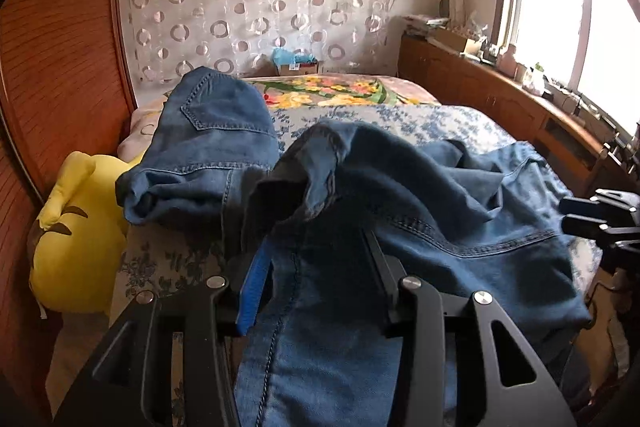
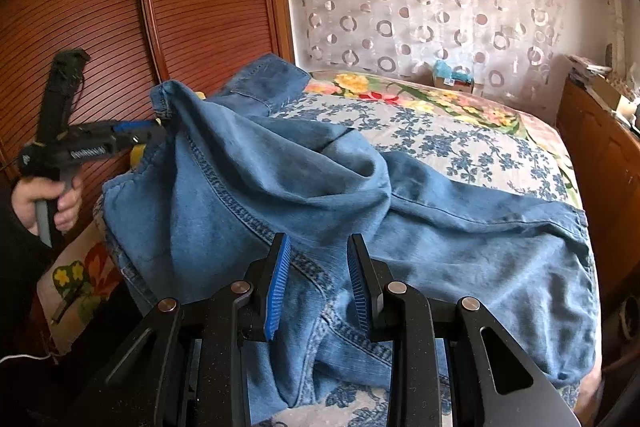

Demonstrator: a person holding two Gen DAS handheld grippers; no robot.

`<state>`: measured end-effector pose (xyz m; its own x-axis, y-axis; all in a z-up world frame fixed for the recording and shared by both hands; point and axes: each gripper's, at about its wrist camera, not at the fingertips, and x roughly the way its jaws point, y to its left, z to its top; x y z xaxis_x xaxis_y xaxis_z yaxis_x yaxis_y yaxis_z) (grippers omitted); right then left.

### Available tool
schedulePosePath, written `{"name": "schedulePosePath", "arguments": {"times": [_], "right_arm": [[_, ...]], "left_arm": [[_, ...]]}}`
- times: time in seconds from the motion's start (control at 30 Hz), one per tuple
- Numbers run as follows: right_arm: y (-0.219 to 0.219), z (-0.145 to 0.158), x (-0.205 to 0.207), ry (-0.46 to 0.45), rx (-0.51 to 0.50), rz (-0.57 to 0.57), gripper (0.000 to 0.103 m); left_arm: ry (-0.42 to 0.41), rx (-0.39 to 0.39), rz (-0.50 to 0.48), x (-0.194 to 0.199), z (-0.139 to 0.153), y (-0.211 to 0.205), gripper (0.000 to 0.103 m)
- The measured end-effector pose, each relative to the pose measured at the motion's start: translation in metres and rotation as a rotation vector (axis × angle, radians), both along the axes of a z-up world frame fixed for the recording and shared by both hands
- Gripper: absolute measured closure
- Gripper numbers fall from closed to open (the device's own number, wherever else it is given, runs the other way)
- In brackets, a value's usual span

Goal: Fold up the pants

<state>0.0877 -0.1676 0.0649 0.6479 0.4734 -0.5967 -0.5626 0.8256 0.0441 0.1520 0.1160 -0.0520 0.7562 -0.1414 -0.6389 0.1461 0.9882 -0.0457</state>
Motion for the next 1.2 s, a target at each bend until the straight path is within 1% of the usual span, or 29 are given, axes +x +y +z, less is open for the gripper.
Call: {"name": "schedulePosePath", "arguments": {"times": [0.1, 0.13, 0.17, 0.2, 0.27, 0.33, 0.37, 0.43, 0.53, 0.63, 0.73, 0.8, 0.87, 0.97, 1.03, 1.1, 1.13, 1.2], "right_arm": [[0.0, -0.002, -0.001, 0.001, -0.004, 0.005, 0.073], [0.0, -0.003, 0.0, 0.003, -0.006, 0.006, 0.073], [-0.001, -0.004, 0.0, 0.005, -0.008, 0.006, 0.073], [-0.002, -0.005, 0.001, 0.007, -0.01, 0.006, 0.073], [-0.004, -0.006, 0.002, 0.012, -0.011, 0.005, 0.073], [-0.003, -0.006, 0.005, 0.016, -0.008, 0.003, 0.073], [-0.002, -0.007, 0.003, 0.017, -0.006, 0.002, 0.073], [-0.002, -0.006, 0.005, 0.018, -0.004, -0.001, 0.073], [0.0, -0.006, 0.004, 0.015, -0.003, -0.002, 0.073], [0.0, -0.004, 0.002, 0.01, 0.004, 0.0, 0.073], [0.001, 0.002, -0.003, -0.003, 0.015, 0.007, 0.073], [0.002, 0.006, -0.006, -0.012, 0.022, 0.01, 0.073], [0.003, 0.008, -0.008, -0.015, 0.033, 0.017, 0.073], [0.006, 0.009, -0.011, -0.016, 0.041, 0.028, 0.073], [0.009, 0.006, -0.01, -0.012, 0.043, 0.035, 0.072], [0.012, 0.002, -0.008, -0.002, 0.04, 0.043, 0.072], [0.013, 0.0, -0.006, 0.002, 0.037, 0.044, 0.073], [0.016, -0.004, -0.003, 0.012, 0.03, 0.052, 0.073]], "left_arm": [[-0.024, 0.023, -0.012, 0.002, 0.0, -0.005, 0.058], [-0.036, 0.029, -0.021, 0.001, 0.001, -0.006, 0.06], [-0.046, 0.044, -0.026, 0.0, 0.002, -0.007, 0.068], [-0.041, 0.063, -0.023, 0.001, 0.002, -0.008, 0.079], [-0.014, 0.071, -0.013, 0.004, -0.001, -0.006, 0.091], [-0.004, 0.059, -0.017, 0.003, -0.002, -0.002, 0.094], [-0.012, 0.057, -0.012, 0.0, -0.002, -0.001, 0.095], [-0.025, 0.039, -0.013, -0.007, 0.003, 0.002, 0.096], [-0.064, 0.029, -0.013, -0.024, 0.018, 0.005, 0.096], [-0.104, 0.002, -0.027, -0.047, 0.04, 0.006, 0.096], [-0.151, -0.003, -0.038, -0.075, 0.067, 0.008, 0.096], [-0.169, -0.008, -0.046, -0.089, 0.081, 0.011, 0.096], [-0.167, -0.014, -0.041, -0.103, 0.091, 0.016, 0.096], [-0.148, -0.016, -0.037, -0.117, 0.092, 0.021, 0.095], [-0.129, -0.01, -0.025, -0.125, 0.086, 0.022, 0.095], [-0.1, -0.026, -0.02, -0.13, 0.078, 0.025, 0.093], [-0.092, -0.028, -0.015, -0.131, 0.075, 0.027, 0.09], [-0.078, -0.035, -0.008, -0.131, 0.069, 0.028, 0.075]]}}
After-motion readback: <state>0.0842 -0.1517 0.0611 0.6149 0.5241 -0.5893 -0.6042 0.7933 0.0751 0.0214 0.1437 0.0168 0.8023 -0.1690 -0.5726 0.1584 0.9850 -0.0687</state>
